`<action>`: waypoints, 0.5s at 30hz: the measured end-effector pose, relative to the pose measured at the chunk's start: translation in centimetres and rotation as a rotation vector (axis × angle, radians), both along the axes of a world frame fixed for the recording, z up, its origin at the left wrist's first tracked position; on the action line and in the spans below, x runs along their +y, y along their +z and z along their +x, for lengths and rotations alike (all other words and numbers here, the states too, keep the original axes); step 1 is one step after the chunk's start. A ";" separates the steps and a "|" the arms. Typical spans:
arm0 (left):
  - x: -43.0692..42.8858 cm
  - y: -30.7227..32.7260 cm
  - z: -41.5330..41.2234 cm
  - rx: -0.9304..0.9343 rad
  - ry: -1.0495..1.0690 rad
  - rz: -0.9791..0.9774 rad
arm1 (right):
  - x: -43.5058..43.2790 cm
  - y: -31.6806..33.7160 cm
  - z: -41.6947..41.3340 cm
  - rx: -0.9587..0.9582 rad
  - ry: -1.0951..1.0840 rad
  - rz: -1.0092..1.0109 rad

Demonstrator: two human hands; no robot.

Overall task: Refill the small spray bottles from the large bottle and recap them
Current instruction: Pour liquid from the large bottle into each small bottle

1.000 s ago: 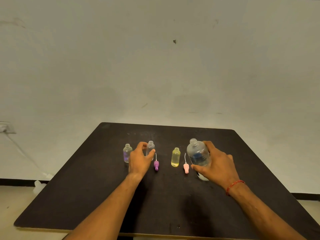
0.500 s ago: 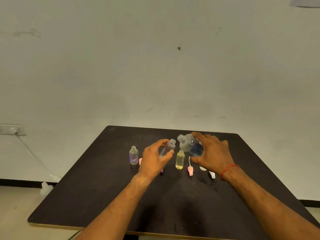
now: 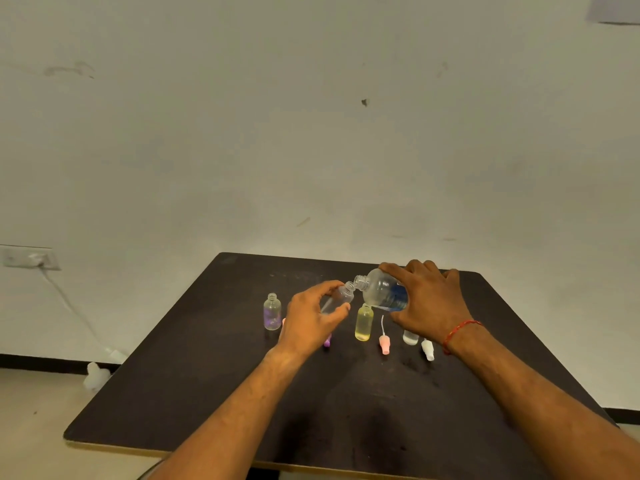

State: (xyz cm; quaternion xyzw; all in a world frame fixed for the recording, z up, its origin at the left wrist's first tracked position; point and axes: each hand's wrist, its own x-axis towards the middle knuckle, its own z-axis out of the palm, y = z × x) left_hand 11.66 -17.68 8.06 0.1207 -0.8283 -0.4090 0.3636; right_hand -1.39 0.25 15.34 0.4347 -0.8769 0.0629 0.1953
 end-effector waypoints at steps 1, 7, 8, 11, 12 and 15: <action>0.0 0.1 0.0 -0.002 -0.003 -0.002 | 0.0 0.2 0.0 0.012 0.002 0.008; -0.1 0.3 -0.2 0.003 0.007 -0.009 | 0.0 1.2 0.2 0.084 0.001 0.039; -0.1 0.3 -0.2 0.002 0.006 -0.010 | 0.0 1.3 0.2 0.094 0.002 0.042; -0.1 0.4 -0.3 0.003 0.012 -0.015 | -0.1 1.7 0.1 0.110 -0.001 0.066; -0.1 0.4 -0.3 0.001 0.014 -0.016 | -0.1 1.8 0.1 0.115 -0.001 0.074; -0.2 0.4 -0.3 -0.007 0.015 -0.018 | -0.2 2.0 -0.1 0.142 0.006 0.081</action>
